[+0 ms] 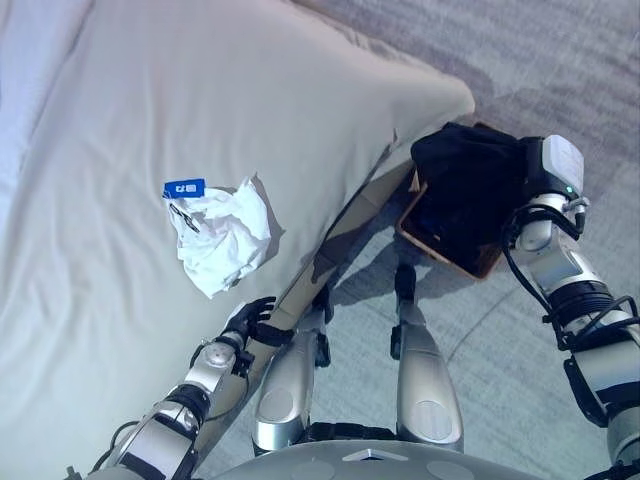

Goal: Pick up the clothes from the bed and place them into the basket

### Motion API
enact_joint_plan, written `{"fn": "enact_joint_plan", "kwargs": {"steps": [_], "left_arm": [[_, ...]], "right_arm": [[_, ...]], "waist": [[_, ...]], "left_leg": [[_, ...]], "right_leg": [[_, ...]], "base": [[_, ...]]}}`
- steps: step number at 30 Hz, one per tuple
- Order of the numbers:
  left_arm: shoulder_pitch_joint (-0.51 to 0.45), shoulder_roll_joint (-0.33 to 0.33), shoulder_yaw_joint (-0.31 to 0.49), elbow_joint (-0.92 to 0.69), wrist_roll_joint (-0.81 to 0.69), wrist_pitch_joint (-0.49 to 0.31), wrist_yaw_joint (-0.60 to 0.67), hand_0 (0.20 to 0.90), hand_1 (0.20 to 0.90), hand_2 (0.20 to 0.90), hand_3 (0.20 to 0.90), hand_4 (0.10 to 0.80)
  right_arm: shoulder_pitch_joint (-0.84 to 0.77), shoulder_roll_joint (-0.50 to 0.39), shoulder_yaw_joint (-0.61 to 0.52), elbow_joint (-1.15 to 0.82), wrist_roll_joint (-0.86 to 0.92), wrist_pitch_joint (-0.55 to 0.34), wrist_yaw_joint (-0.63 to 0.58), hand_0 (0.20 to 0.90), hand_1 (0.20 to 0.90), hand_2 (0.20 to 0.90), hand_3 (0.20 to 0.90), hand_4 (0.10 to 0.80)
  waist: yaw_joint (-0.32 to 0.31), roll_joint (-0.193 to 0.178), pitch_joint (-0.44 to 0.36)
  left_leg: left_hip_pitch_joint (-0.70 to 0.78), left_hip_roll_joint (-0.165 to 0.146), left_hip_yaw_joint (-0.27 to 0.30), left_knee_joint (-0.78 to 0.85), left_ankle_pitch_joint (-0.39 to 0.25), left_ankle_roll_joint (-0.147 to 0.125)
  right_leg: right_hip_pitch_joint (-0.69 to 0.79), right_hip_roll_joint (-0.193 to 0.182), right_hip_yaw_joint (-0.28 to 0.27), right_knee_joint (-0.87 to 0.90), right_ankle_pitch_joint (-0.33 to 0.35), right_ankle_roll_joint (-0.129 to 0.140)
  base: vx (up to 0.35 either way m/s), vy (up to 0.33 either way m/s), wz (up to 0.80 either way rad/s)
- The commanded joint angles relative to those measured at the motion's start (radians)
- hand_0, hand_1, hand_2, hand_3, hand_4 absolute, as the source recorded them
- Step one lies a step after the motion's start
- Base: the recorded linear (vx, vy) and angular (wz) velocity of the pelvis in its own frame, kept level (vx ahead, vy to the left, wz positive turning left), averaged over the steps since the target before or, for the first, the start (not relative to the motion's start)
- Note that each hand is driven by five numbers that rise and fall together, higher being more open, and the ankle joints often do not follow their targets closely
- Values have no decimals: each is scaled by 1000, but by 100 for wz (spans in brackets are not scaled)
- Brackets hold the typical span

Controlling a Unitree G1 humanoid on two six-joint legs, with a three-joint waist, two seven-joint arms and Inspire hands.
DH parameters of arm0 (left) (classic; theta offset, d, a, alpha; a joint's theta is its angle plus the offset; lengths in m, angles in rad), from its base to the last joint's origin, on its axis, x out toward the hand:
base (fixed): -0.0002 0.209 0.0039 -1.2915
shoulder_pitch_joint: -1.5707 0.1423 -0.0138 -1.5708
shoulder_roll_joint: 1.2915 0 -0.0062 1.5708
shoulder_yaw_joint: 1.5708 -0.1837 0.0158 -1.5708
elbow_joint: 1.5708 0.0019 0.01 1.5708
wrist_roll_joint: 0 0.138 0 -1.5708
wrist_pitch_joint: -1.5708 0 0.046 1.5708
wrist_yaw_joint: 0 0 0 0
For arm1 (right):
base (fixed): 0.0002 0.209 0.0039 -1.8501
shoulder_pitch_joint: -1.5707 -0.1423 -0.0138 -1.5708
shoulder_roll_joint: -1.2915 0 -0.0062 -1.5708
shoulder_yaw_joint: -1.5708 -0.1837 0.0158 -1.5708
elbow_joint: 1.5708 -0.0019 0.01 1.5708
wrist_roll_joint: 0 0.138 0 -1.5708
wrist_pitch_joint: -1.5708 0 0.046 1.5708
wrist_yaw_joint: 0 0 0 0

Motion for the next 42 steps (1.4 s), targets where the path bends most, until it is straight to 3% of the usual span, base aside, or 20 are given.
{"fn": "enact_joint_plan", "kwargs": {"steps": [1, 7, 8, 9, 16, 17, 22, 28, 31, 33, 38, 42], "left_arm": [[19, 38, -36, -48, -43, -45, 35, 900, 900, 900, 900, 800], [19, 45, -63, -114, -49, -50, 61, 900, 900, 900, 900, 800], [21, 47, -71, -125, -45, -49, 62, 900, 900, 900, 900, 800], [22, 51, -78, -134, -40, -51, 63, 900, 900, 900, 900, 800], [35, 70, -99, -166, -51, -53, 66, 900, 900, 900, 900, 800], [32, 77, -98, -170, -53, -47, 65, 900, 900, 900, 900, 800], [34, 110, -86, -189, -58, -21, 49, 900, 900, 900, 900, 800], [48, 128, -31, -168, -28, 5, 27, 900, 900, 900, 900, 800], [67, 132, 20, -147, -14, 19, 16, 900, 900, 900, 900, 800], [68, 132, 40, -137, -5, 20, 8, 900, 900, 900, 900, 800], [80, 120, 83, -117, 16, 44, -5, 900, 900, 900, 900, 800], [107, 104, 120, -82, 51, 60, -8, 900, 900, 900, 900, 800]], "right_arm": [[-213, -85, 12, -33, 65, 1, -152, 300, 300, 300, 200, 100], [-256, -82, 5, 51, 83, 53, -208, 300, 300, 300, 200, 100], [-270, -83, 7, 75, 101, 57, -220, 493, 493, 493, 425, 325], [-289, -86, 9, 95, 112, 64, -224, 900, 900, 900, 900, 800], [-402, -120, 64, 169, 68, 129, -185, 900, 900, 900, 900, 800], [-421, -129, 84, 199, 46, 166, -135, 900, 900, 900, 900, 800], [-410, -158, 113, 219, 69, 145, -52, 900, 900, 900, 900, 800], [-249, -145, 6, 5, 188, 73, -104, 900, 900, 900, 900, 800], [-56, -141, -152, -205, 189, 46, -112, 900, 900, 900, 900, 800], [10, -138, -208, -276, 172, 30, -120, 900, 900, 900, 900, 800], [166, -122, -325, -522, 100, 33, -84, 900, 900, 900, 900, 800], [244, -103, -355, -650, 69, 16, 4, 900, 900, 900, 900, 800]], "waist": [[-15, 10, -7], [9, 43, -7], [16, 49, -7], [23, 54, -7], [50, 73, -7], [55, 72, -7], [59, 46, -7], [31, -31, -7], [-2, -90, -7], [-13, -108, -7], [-37, -156, -17], [-36, -204, -94]], "left_leg": [[-137, -48, -108, 205, -107, 15], [-300, -67, -107, 280, -110, 29], [-320, -68, -107, 275, -104, 31], [-336, -68, -106, 269, -96, 33], [-375, -71, -117, 212, -51, 30], [-379, -72, -121, 204, -45, 30], [-358, -68, -137, 185, -44, 34], [-262, -50, -125, 138, -56, 34], [-157, -37, -105, 111, -76, 34], [-124, -35, -95, 108, -82, 35], [0, -38, -70, 103, -126, 41], [74, -49, -53, 109, -163, 53]], "right_leg": [[-49, -6, -55, 101, -98, -38], [-223, -19, -54, 223, -130, -44], [-243, -18, -56, 227, -129, -43], [-261, -18, -59, 228, -127, -42], [-310, 2, -60, 220, -116, -37], [-314, 6, -59, 219, -115, -38], [-293, 10, -66, 195, -100, -34], [-199, 26, -63, 124, -70, -20], [-95, 35, -61, 76, -57, -6], [-60, 33, -59, 56, -46, 0], [68, 24, -42, -2, -31, 19], [164, 8, -36, -61, -10, 32]], "base": [[-41, -10, -5], [-8, -41, 9], [1, -91, 4], [-9, -76, 4], [3, -17, 8], [9, -32, 8], [32, -31, 14], [58, 13, 10], [97, 81, -1], [90, 109, -4], [97, 114, -15], [144, 124, -19]]}}
